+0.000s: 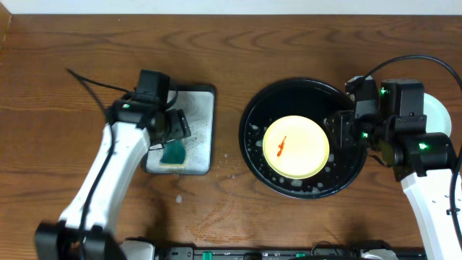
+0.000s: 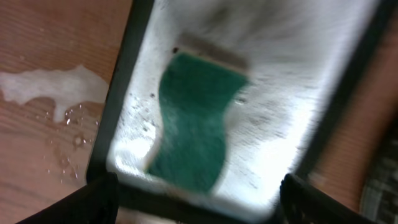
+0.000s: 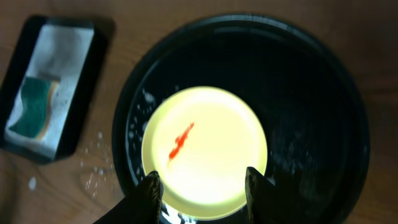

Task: Clean dirty plates on tray and stack at the side
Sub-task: 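Grasp the sponge in the basin with left gripper, then scrub the yellow plate with the sponge while right gripper holds its rim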

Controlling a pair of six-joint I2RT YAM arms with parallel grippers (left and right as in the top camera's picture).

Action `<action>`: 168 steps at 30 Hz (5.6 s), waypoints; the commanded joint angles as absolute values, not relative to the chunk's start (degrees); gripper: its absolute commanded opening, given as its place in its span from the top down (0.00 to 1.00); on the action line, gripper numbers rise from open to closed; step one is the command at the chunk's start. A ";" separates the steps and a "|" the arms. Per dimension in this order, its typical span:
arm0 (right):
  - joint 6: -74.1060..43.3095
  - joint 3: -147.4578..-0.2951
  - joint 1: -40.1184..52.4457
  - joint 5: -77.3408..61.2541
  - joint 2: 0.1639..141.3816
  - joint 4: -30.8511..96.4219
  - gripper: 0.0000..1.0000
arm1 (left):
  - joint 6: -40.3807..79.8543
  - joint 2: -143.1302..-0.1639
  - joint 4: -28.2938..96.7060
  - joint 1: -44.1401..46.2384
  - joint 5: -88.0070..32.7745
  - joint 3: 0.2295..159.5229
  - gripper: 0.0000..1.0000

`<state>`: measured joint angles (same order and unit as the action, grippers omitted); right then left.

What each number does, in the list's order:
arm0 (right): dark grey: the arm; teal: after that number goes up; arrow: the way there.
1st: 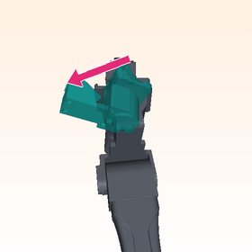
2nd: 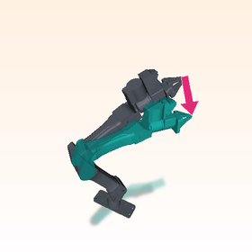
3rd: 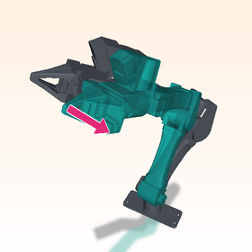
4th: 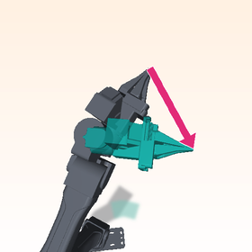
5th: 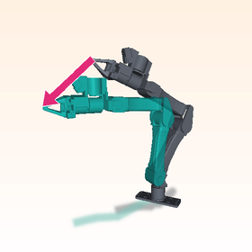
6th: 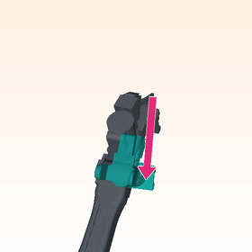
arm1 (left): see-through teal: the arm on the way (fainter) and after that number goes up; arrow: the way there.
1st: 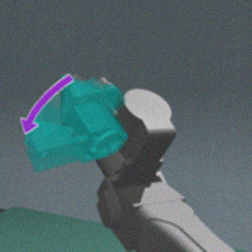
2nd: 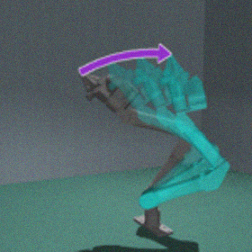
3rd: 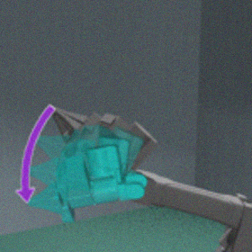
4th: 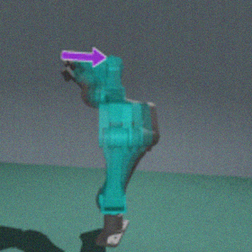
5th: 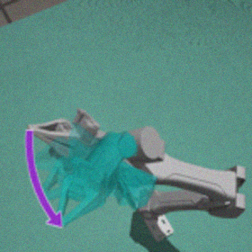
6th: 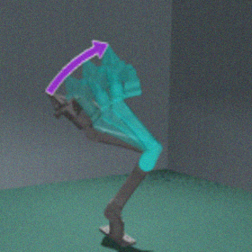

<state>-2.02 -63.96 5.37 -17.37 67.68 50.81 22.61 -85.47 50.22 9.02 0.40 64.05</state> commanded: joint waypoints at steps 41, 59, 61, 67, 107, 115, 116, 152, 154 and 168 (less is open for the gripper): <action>-0.82 -63.68 5.61 -18.22 71.64 54.72 0.68 | 19.31 -100.44 37.87 9.34 -7.11 54.15 0.93; -1.41 -63.29 -1.83 -20.05 96.36 55.90 0.69 | 16.67 -90.89 51.35 17.30 -18.90 74.76 0.93; -1.43 -63.24 0.34 -18.72 100.18 55.96 0.69 | 19.53 -90.56 48.82 21.96 -20.21 74.76 0.93; -6.20 -63.24 3.51 -7.75 105.73 52.84 0.83 | 27.55 -91.44 40.47 32.67 -20.14 73.93 0.93; -6.59 -48.88 -1.39 -18.46 96.66 37.04 0.99 | 32.73 -102.89 24.08 41.39 -20.12 73.58 0.92; -6.83 -48.88 -1.41 -18.26 96.66 37.32 0.99 | 39.53 -112.90 19.97 46.02 -20.49 73.58 0.93; -6.83 -48.88 -1.39 -18.26 96.66 37.52 0.99 | 41.25 -114.06 19.49 46.30 -21.10 73.58 0.93; -7.92 -48.88 -1.39 -16.36 96.66 38.85 0.99 | 44.10 -120.25 15.64 47.66 -28.10 78.00 0.92; -7.92 -48.88 -1.39 -16.36 96.66 38.87 0.99 | 44.05 -120.25 15.75 48.73 -28.10 78.00 0.93; -7.90 -48.88 -1.39 -16.36 96.66 39.03 0.99 | 37.74 -120.25 38.30 49.21 8.86 78.02 0.93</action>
